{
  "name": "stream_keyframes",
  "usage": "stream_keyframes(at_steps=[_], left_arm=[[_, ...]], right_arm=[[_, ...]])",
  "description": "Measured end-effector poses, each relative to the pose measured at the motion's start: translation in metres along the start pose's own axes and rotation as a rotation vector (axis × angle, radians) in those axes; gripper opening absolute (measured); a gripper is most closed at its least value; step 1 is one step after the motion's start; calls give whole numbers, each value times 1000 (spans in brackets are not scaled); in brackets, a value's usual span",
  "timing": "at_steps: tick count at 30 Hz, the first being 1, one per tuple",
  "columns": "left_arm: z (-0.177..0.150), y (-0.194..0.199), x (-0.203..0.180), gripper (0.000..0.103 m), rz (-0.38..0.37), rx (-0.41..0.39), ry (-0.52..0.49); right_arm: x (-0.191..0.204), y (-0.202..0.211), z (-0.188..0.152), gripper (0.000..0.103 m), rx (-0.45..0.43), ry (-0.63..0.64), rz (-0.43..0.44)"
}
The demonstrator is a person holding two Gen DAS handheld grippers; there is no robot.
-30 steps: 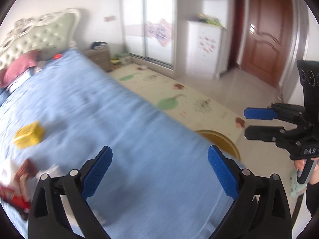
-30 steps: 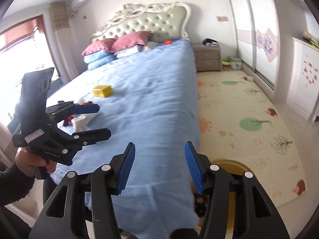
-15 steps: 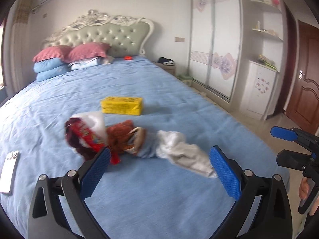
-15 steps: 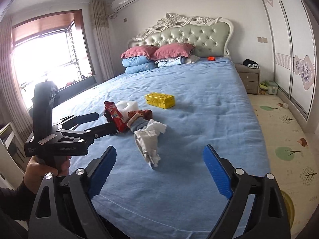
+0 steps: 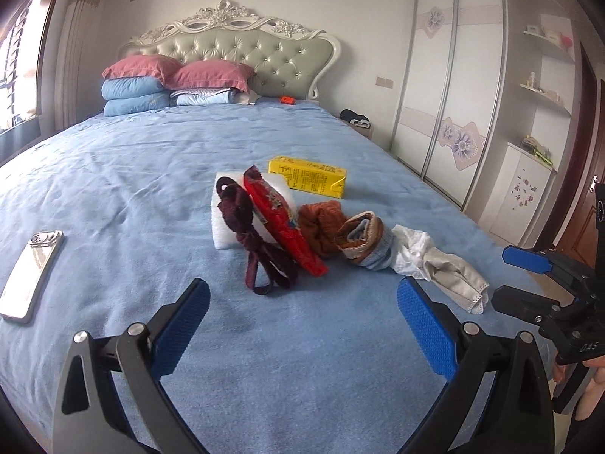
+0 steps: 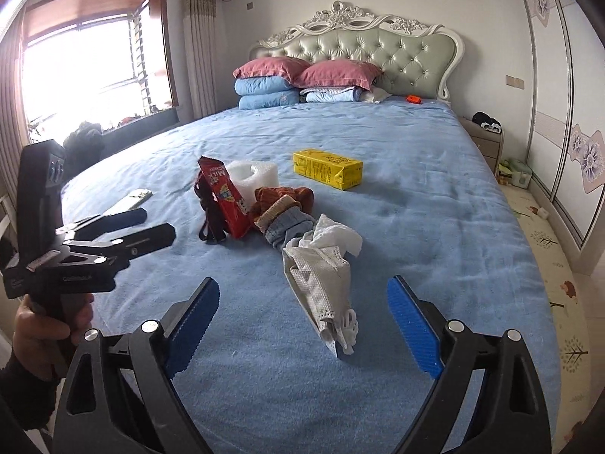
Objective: Collect trash
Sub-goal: 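Grasp the white mesh tissue with the right tool while the left tool grasps the dark red cord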
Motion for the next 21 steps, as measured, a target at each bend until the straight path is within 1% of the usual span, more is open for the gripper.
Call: stream_keyframes(at_steps=[2, 3, 5, 6, 7, 8, 9, 10, 11, 14, 15, 18, 19, 21], left_arm=[[0, -2, 7, 99, 1, 3, 20], [1, -2, 10, 99, 0, 2, 31], [1, -4, 16, 99, -5, 3, 49], [2, -4, 18, 99, -7, 1, 54], [2, -5, 19, 99, -6, 0, 58], [3, -5, 20, 99, -5, 0, 59], [4, -6, 21, 99, -4, 1, 60], [5, -7, 22, 99, -4, 2, 60], [5, -7, 23, 99, -5, 2, 60], [7, -9, 25, 99, 2, 4, 61], [7, -10, 27, 99, 16, 4, 62], [7, -12, 44, 99, 117, 13, 82], [6, -14, 48, 99, 128, 17, 94], [7, -17, 56, 99, 126, 26, 128]], right_arm=[[-1, -13, 0, 81, 30, 12, -32], [-1, -21, -2, 78, 55, 16, -37], [-1, -32, -5, 75, 86, 14, -41], [-2, -36, -6, 71, 100, 15, -50], [-2, -41, -8, 62, 113, 20, -59], [-2, -44, -10, 55, 126, 24, -64], [-2, -46, -12, 42, 140, 26, -62], [-1, -47, -15, 27, 153, 30, -53], [0, -48, -18, 21, 161, 32, -42], [-2, -41, -18, 18, 136, 12, -29], [-4, -36, -16, 18, 122, 0, -22], [-7, -22, -11, 18, 80, -39, 0], [-8, -17, -8, 18, 69, -48, 10], [-8, -8, -4, 18, 45, -59, 30]])
Point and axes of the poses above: each gripper's, at about its wrist camera, not at the fingertips, and y roughly against the way its jaws point, x to its left, z to its top, the point moved 8 cm from there along -y, roughly the way its jaws point, and after that the axes turned 9 degrees about -z, right-handed, at the moved point
